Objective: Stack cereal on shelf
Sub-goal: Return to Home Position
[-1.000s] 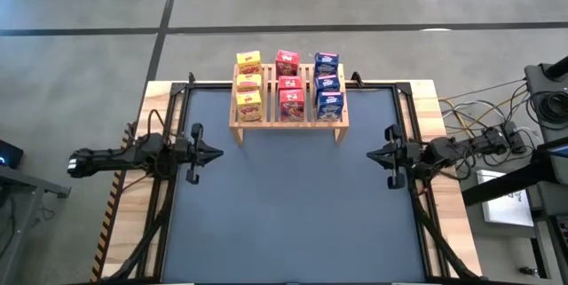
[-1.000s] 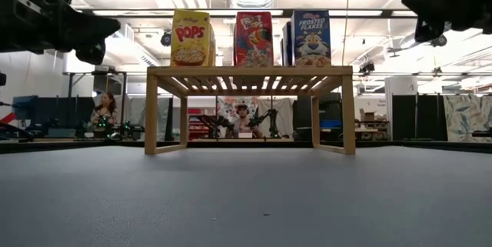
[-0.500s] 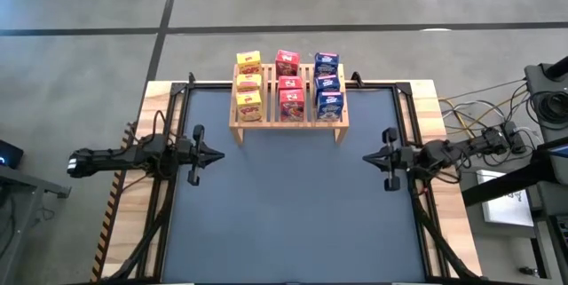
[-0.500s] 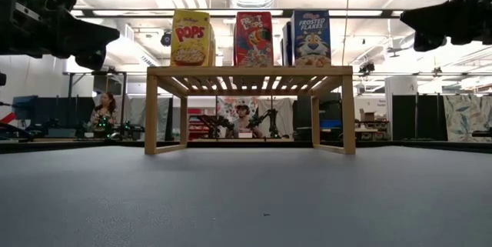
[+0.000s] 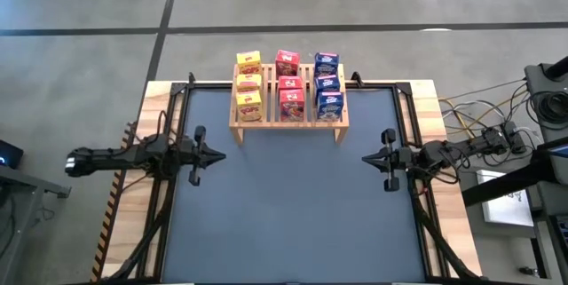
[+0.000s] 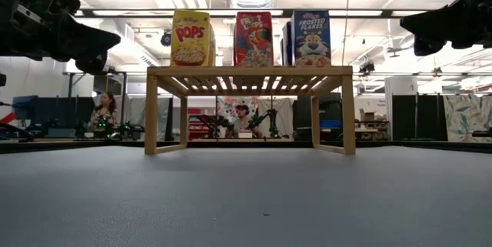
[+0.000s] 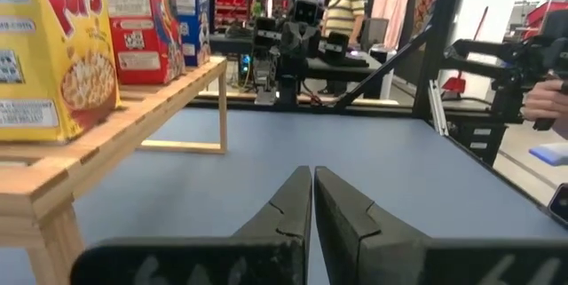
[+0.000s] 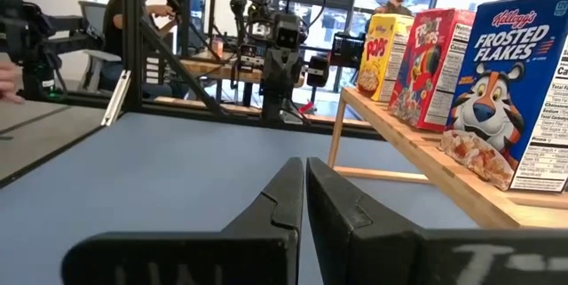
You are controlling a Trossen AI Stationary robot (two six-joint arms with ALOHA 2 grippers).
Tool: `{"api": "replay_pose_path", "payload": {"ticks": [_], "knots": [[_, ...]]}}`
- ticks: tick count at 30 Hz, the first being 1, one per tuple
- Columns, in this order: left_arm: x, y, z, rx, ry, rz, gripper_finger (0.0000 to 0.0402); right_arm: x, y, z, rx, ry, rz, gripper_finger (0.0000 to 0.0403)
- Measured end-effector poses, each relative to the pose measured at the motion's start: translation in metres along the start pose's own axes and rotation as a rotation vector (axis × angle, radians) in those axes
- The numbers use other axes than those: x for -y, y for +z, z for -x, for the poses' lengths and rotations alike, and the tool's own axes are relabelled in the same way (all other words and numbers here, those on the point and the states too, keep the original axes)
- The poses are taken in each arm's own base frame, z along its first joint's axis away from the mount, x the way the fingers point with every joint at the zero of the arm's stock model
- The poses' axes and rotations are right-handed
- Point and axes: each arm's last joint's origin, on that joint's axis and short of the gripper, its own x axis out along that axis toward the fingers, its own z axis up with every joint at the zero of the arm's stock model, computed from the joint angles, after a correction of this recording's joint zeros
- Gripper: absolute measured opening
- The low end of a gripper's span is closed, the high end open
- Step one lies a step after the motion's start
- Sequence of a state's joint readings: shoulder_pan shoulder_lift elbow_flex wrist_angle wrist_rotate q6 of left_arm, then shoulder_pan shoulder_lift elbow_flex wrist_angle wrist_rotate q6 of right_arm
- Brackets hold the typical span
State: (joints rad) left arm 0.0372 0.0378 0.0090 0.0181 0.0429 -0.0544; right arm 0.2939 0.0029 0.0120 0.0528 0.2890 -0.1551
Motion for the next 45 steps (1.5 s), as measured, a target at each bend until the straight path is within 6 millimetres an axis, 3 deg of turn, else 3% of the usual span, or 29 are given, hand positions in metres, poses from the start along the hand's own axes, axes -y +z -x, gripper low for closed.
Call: {"api": "replay_pose_path", "payload": {"ticks": [11,45], "knots": [[-0.0005,-0.0045,-0.0033,-0.055,0.008,0.006,0.0,-0.0014,-0.0038,-0.0027,-0.045,0.009,0.104,0.0009],[-0.0006,-0.0048,-0.0039,-0.059,0.01,0.006,0.0,-0.0015,-0.0043,-0.0027,-0.047,0.009,0.103,0.0009]]}}
